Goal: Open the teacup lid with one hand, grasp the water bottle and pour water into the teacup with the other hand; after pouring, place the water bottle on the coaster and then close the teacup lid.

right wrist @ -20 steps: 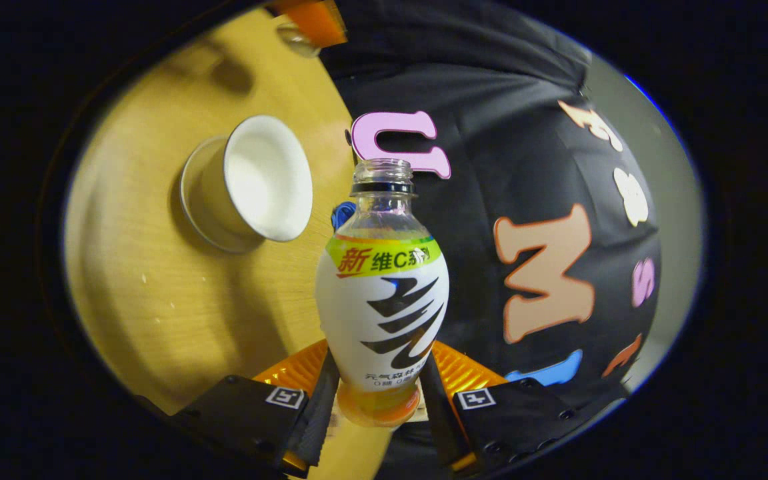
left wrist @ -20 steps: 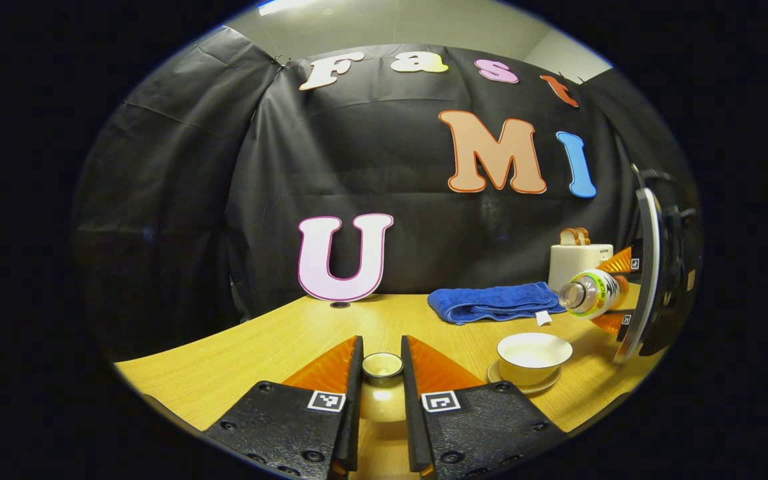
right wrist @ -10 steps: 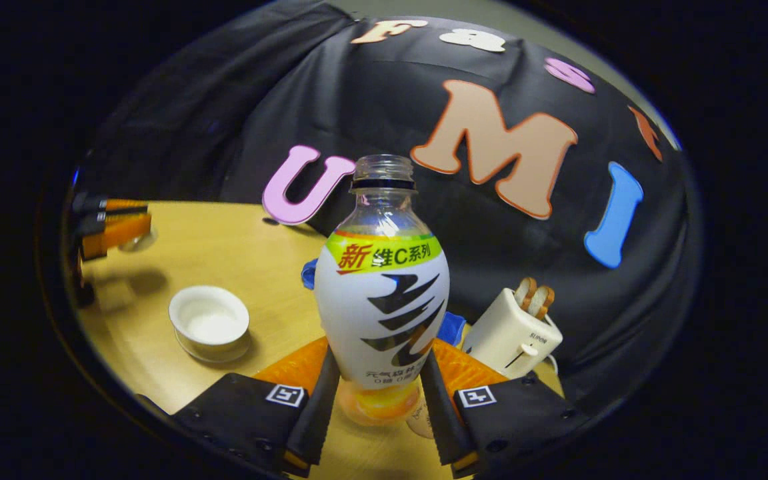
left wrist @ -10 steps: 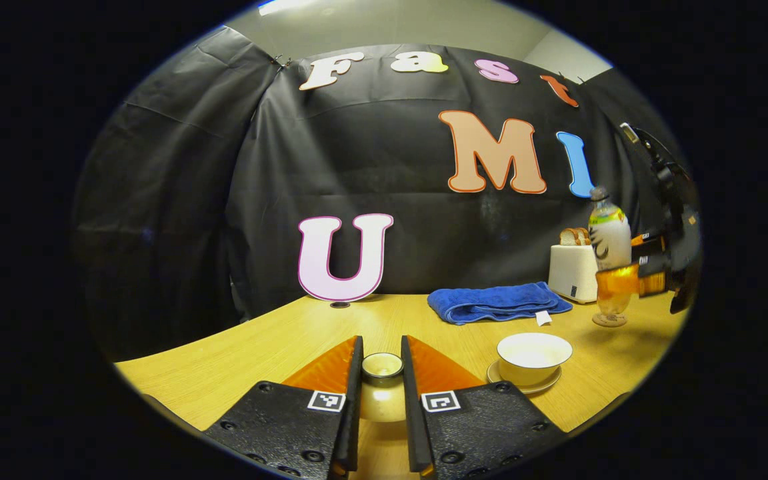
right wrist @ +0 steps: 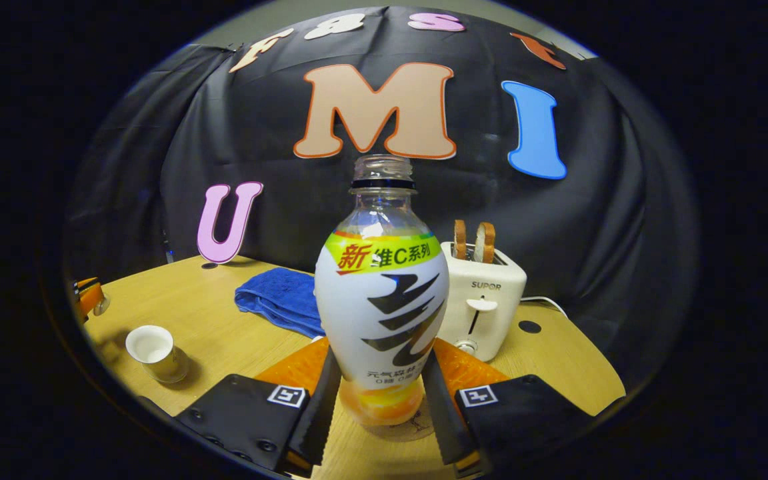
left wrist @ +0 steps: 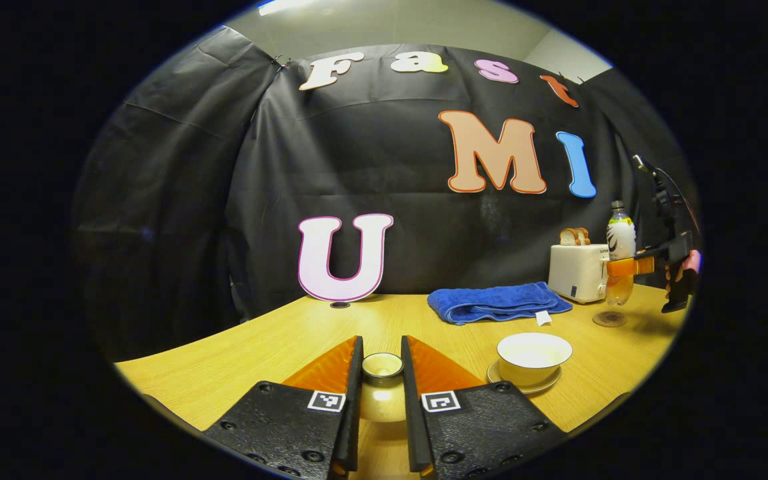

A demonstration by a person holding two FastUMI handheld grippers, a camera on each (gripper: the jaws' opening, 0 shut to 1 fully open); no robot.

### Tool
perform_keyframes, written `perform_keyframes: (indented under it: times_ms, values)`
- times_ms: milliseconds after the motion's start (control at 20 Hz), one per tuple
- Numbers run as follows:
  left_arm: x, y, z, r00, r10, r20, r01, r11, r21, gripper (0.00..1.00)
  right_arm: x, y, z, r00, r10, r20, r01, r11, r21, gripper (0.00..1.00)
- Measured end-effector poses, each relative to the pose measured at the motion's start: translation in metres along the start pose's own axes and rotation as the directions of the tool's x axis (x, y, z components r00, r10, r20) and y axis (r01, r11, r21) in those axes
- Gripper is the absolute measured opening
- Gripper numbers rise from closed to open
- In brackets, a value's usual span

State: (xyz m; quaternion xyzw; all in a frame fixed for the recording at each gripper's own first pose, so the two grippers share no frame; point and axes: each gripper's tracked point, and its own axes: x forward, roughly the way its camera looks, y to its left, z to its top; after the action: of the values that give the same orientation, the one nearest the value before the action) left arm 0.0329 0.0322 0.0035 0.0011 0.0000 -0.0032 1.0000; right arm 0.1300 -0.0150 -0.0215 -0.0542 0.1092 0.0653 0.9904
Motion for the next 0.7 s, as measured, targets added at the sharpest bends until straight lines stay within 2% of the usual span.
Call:
perform_keyframes:
  times_ms: [100, 150, 250, 350, 700]
  values:
    - [0.0, 0.0, 0.0, 1.0, 0.0, 0.0, 0.0, 1.0, 0.0, 0.27, 0.004, -0.003, -0.009, 1.0, -0.008, 0.003, 0.008, 1.0, 0.02, 0.67]
    - [0.0, 0.0, 0.0, 1.0, 0.0, 0.0, 0.0, 1.0, 0.0, 0.27, 0.007, -0.009, -0.015, 1.0, -0.012, 0.004, 0.012, 1.0, 0.027, 0.7]
    - [0.0, 0.0, 0.001, 1.0, 0.0, 0.0, 0.0, 1.0, 0.0, 0.27, 0.009, -0.014, -0.025, 1.0, -0.013, -0.008, 0.014, 0.999, 0.051, 0.67]
    - [0.0, 0.0, 0.0, 1.0, 0.0, 0.0, 0.0, 1.0, 0.0, 0.27, 0.012, -0.015, -0.031, 1.0, -0.013, -0.012, 0.014, 0.998, 0.063, 0.7]
    - [0.0, 0.0, 0.0, 1.0, -0.001, 0.001, 0.001, 1.0, 0.0, 0.27, 0.018, -0.018, -0.041, 1.0, -0.026, -0.002, 0.026, 0.999, 0.04, 0.73]
